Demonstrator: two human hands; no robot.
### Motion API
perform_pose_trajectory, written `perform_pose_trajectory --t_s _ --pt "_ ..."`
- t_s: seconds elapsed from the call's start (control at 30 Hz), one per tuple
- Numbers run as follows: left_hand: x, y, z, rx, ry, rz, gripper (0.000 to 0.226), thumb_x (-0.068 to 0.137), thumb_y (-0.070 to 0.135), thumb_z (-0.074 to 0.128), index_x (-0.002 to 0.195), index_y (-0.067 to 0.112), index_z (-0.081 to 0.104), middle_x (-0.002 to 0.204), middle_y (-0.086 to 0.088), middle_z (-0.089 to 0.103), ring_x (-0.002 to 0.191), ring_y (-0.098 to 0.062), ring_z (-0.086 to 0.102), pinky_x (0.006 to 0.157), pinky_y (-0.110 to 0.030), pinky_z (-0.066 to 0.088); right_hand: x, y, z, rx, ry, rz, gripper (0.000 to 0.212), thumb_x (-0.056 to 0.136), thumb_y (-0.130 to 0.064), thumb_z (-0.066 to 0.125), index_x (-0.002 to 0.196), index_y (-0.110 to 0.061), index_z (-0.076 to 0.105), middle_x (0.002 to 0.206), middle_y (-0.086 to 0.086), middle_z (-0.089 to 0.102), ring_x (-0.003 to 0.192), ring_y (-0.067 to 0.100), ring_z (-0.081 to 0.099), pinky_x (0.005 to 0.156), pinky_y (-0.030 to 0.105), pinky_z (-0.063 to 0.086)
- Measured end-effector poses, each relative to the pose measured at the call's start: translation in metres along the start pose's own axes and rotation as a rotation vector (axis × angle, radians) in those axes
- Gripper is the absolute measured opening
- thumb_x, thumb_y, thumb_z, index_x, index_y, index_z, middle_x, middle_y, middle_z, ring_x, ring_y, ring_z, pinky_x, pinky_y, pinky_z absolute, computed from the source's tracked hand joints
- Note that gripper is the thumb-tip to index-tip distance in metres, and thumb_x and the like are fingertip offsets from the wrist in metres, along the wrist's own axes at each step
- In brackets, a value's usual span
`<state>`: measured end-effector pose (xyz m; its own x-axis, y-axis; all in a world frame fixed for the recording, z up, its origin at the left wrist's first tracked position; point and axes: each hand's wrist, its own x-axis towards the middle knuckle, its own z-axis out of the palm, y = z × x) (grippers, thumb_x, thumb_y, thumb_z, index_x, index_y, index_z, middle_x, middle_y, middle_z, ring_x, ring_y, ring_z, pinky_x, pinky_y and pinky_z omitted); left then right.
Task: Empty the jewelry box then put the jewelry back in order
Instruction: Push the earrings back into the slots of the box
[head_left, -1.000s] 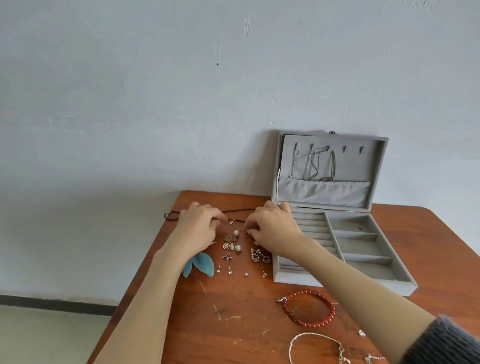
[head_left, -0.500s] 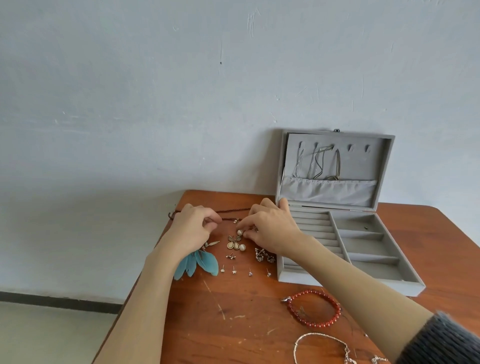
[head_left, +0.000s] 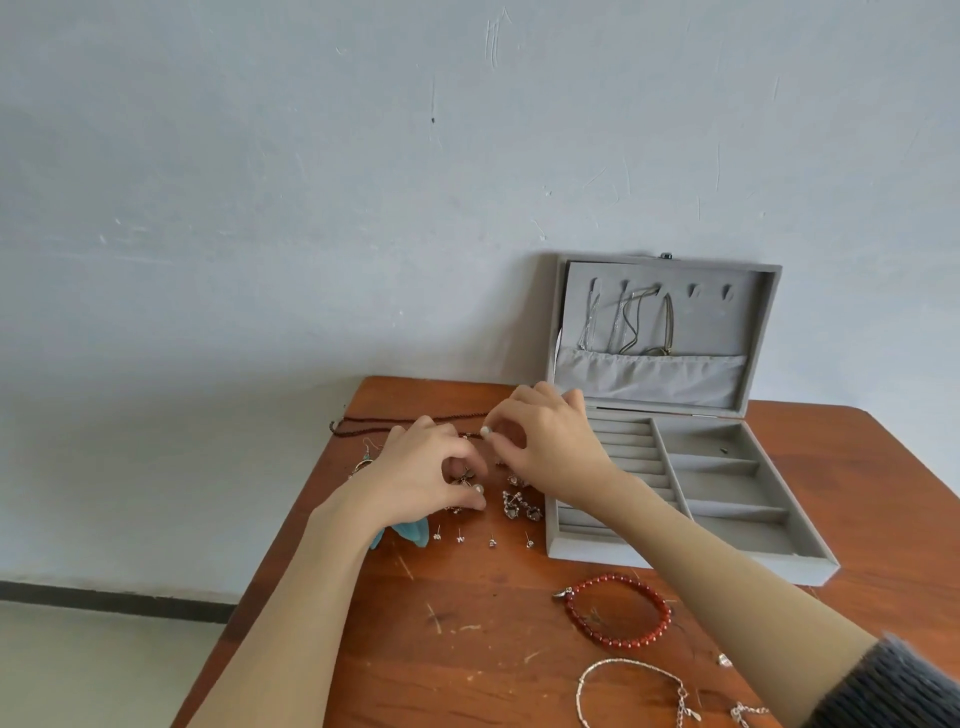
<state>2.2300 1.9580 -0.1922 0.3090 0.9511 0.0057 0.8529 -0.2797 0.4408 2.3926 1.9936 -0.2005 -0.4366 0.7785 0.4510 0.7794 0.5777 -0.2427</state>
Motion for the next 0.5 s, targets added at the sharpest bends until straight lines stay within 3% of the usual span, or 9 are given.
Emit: perform_pose_trajectory --t_s 0.1,0.2,0.27,0.37,0.5 --pt "0.004 0.0 0.003 0.05 0.001 0.023 0.012 0.076 0.044 0.068 0.086 0.038 0.064 0.079 0.015 0.045 0.085 -0.007 0.031 0.078 -0.028 0.022 -0.005 0.003 -0.012 0.311 0.049 0.105 0.01 0.087 -0.022 0.06 0.088 -0.015 0.067 0.084 -0.007 0.054 0.082 0.009 0.048 0.081 0.021 0.033" --pt "0.004 0.002 0.005 0.028 0.026 0.043 0.01 0.078 0.041 0.066 0.084 0.033 0.067 0.078 0.015 0.047 0.086 -0.006 0.032 0.079 -0.027 0.021 -0.013 0.009 -0.024 0.545 0.067 0.217 0.003 0.085 -0.014 0.062 0.083 -0.013 0.065 0.073 -0.007 0.054 0.063 0.0 0.048 0.064 0.007 0.038" --pt "0.004 0.006 0.005 -0.083 0.089 0.058 0.006 0.079 0.04 0.065 0.082 0.035 0.066 0.081 0.015 0.052 0.091 -0.007 0.038 0.083 -0.024 0.028 -0.019 0.017 -0.029 0.646 0.087 0.298 0.002 0.085 -0.014 0.062 0.083 -0.014 0.064 0.068 -0.008 0.054 0.058 -0.002 0.046 0.058 0.008 0.039" --pt "0.003 0.017 0.002 -0.29 0.219 0.042 0.011 0.082 0.034 0.064 0.079 0.043 0.062 0.087 0.018 0.059 0.092 0.003 0.046 0.071 -0.011 0.037 -0.025 0.035 -0.038 0.736 0.134 0.452 0.003 0.084 -0.017 0.063 0.082 -0.016 0.062 0.069 -0.005 0.057 0.059 0.001 0.048 0.059 0.011 0.041" --pt "0.014 0.033 -0.001 -0.294 0.291 0.042 0.013 0.086 0.027 0.061 0.091 0.038 0.066 0.094 0.02 0.063 0.091 0.007 0.053 0.068 -0.005 0.04 -0.028 0.058 -0.048 0.868 0.161 0.614 0.006 0.084 -0.016 0.063 0.085 -0.011 0.063 0.068 0.002 0.059 0.059 0.01 0.052 0.063 0.029 0.045"
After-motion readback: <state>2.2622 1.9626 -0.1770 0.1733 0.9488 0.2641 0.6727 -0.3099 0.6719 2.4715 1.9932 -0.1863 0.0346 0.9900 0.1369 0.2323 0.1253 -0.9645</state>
